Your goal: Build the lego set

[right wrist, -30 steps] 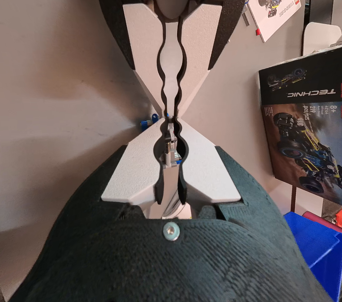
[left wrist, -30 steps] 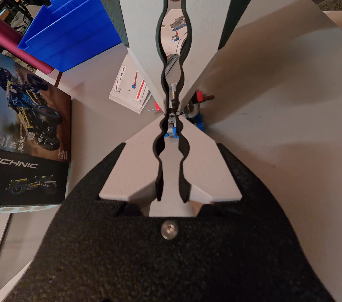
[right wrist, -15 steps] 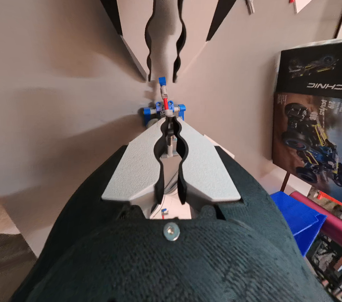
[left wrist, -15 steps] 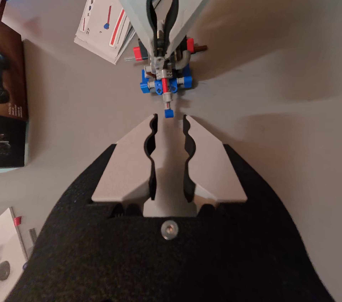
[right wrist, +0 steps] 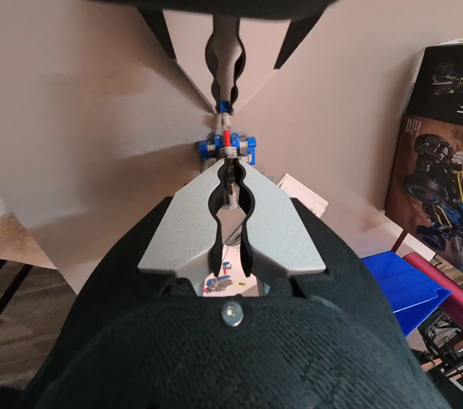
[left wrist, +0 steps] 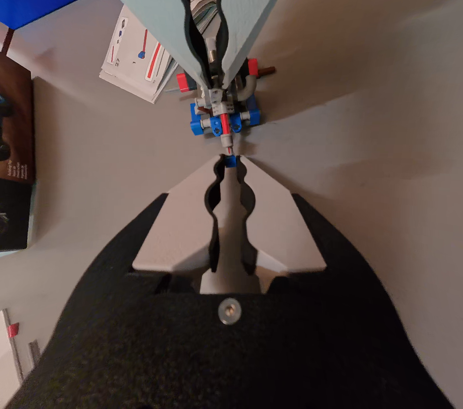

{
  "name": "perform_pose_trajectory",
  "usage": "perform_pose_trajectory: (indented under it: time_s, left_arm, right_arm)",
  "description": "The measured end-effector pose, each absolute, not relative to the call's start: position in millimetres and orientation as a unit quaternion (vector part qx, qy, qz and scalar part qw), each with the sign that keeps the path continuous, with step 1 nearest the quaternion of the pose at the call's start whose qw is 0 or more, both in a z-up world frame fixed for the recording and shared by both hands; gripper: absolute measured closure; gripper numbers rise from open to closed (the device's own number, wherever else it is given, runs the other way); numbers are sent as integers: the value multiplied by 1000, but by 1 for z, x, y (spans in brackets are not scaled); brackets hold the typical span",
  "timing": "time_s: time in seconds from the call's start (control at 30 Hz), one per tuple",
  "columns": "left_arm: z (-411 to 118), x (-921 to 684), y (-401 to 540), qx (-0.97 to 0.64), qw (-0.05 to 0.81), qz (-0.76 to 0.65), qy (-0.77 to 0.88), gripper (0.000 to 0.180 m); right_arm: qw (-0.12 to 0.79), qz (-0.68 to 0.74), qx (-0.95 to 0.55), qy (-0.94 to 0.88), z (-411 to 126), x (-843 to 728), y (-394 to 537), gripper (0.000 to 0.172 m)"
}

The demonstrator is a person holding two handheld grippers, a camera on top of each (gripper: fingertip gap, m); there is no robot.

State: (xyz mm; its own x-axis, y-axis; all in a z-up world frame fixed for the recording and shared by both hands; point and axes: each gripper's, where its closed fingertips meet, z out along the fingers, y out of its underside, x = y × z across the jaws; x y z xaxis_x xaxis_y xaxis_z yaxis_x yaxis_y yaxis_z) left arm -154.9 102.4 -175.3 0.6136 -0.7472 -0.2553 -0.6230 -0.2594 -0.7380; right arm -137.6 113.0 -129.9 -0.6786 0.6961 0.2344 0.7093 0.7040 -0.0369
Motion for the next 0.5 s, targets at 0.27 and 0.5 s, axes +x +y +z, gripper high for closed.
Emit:
perform_pose_trajectory:
  time_s: [0.27, 0.5]
  left_arm:
    - [-170, -156, 105, -788, 443, -94, 417, 176]
    - [-172, -154, 104, -787, 444, -89, 420, 176]
  right_arm:
    - [105, -28, -392, -913, -130, -134, 116, 171]
    - [91, -34, -395, -913, -133, -133, 116, 172]
